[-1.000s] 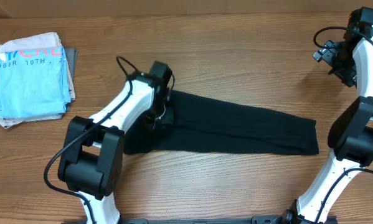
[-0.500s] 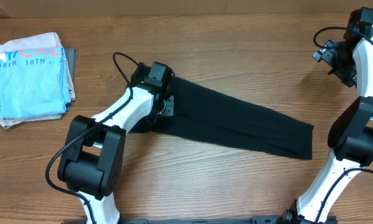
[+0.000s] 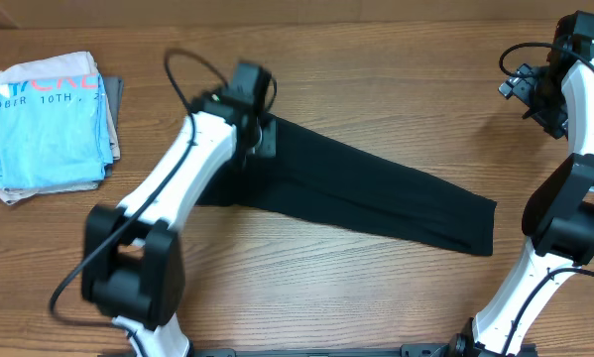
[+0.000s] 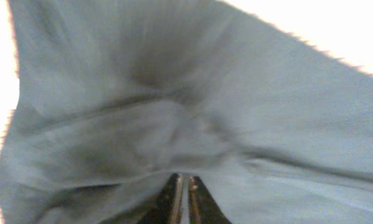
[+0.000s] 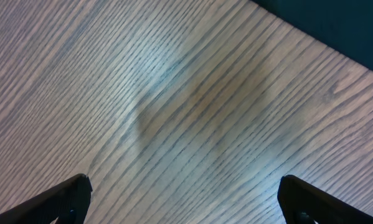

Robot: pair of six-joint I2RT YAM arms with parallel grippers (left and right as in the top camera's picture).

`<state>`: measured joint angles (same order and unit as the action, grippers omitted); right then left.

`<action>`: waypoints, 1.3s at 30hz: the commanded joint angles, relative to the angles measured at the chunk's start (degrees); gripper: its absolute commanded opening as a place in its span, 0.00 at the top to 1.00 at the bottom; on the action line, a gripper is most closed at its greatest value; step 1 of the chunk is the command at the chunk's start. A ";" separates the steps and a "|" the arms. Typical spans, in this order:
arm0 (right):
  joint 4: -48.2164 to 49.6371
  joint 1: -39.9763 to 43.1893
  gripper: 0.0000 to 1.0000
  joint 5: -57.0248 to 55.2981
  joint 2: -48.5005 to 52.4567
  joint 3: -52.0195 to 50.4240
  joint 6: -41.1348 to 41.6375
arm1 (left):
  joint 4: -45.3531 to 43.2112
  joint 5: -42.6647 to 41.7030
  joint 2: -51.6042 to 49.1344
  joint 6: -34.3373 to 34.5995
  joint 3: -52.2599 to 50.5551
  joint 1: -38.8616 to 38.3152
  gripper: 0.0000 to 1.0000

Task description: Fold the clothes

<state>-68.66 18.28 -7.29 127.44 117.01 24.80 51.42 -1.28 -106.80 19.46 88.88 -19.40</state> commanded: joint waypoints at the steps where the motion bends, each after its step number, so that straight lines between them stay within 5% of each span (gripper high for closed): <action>1: 0.04 -0.26 0.00 2.27 -1.27 1.07 1.36 | 2.71 -1.36 6.93 -0.20 8.13 0.63 0.81; 4: -6.56 -0.26 0.00 13.11 -1.27 1.07 1.33 | 4.28 2.64 8.83 -0.22 10.56 0.74 0.69; 6: -11.41 -0.26 0.00 15.78 -1.27 1.07 0.44 | 4.35 7.13 9.51 -0.22 10.60 0.96 0.50; 7: -12.44 -0.26 0.23 15.80 -1.31 1.07 -0.90 | 4.63 8.94 9.53 -0.20 10.60 1.03 0.34; 8: -13.92 -0.20 0.89 15.82 -1.33 1.09 -1.18 | 5.20 10.69 9.46 -0.20 10.58 1.07 0.17; 9: -16.37 -0.20 0.96 16.44 -1.33 1.09 -1.01 | 5.84 11.54 9.31 -0.20 10.58 1.07 0.00; 15: -28.46 -0.72 0.96 17.84 -1.40 1.07 -1.03 | 7.10 11.96 8.63 -0.17 10.56 1.01 0.00; 22: -28.33 -5.66 0.96 17.66 -2.40 -8.44 -0.76 | 7.08 11.96 8.52 -0.17 10.56 1.03 0.00; 39: -7.98 -13.90 0.96 9.29 -2.38 -30.64 6.97 | 7.08 11.96 8.52 -0.17 10.56 1.01 0.00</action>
<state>-79.88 4.38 4.58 126.58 89.19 30.02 58.59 9.72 -97.97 19.35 99.63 -18.61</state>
